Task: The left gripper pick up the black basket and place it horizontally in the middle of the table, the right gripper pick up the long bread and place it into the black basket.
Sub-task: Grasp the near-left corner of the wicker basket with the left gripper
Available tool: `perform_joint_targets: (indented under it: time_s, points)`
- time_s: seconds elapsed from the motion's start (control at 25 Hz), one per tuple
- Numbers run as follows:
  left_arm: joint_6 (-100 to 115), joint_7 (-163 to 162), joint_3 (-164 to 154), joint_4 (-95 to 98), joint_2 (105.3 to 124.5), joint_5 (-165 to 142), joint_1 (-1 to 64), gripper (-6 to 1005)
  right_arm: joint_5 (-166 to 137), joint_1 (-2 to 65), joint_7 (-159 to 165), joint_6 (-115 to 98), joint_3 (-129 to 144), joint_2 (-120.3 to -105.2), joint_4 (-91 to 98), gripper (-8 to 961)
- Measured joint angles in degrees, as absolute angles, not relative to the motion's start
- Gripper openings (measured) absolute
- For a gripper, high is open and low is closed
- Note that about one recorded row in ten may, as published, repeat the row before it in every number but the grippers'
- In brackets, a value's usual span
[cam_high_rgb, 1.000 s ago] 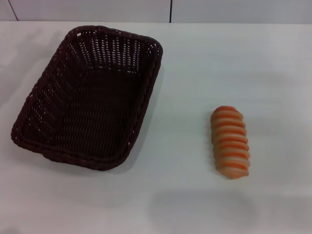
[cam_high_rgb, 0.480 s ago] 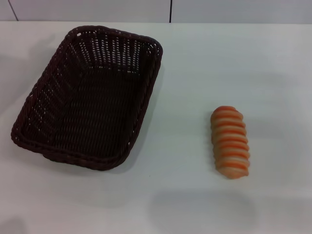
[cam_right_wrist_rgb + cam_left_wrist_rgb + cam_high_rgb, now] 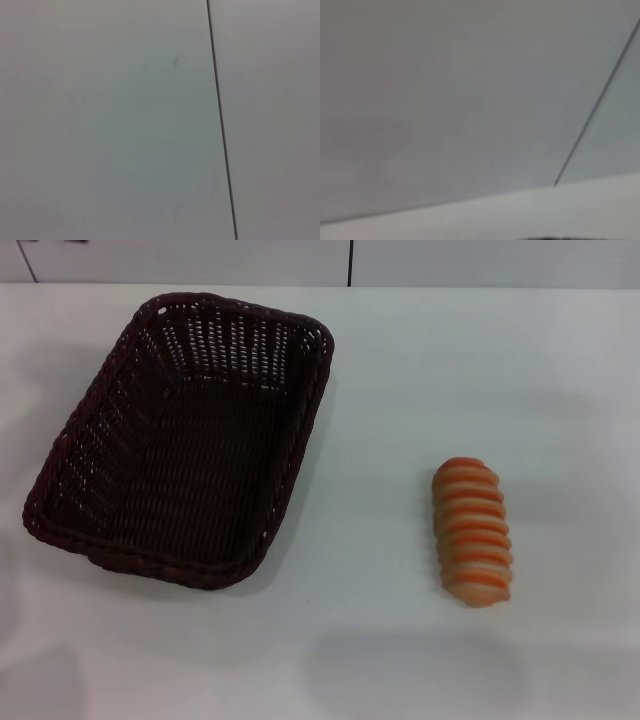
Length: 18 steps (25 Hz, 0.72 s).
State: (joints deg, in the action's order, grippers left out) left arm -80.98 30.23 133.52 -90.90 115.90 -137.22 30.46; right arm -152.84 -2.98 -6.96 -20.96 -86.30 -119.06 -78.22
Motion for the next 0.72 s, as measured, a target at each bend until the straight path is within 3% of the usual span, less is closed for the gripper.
perform_joint_targets:
  time_s: [0.2, 0.28, 0.72]
  points:
    - [-83.6, 30.0, 133.3, -91.0, 116.11, -140.2, 32.0, 588, -152.8, -3.0, -6.9, -20.9, -86.3, -119.03, -78.2, 613]
    - [-85.7, 29.0, 129.2, -90.0, 117.22, -146.6, 33.0, 587, -152.8, -3.0, -6.9, -20.9, -86.3, -118.99, -78.2, 613]
    - [-86.4, 27.7, 124.1, -86.0, 117.66, -152.2, 33.2, 582, -152.9, -2.7, -6.9, -20.9, -86.4, -118.92, -78.2, 613]
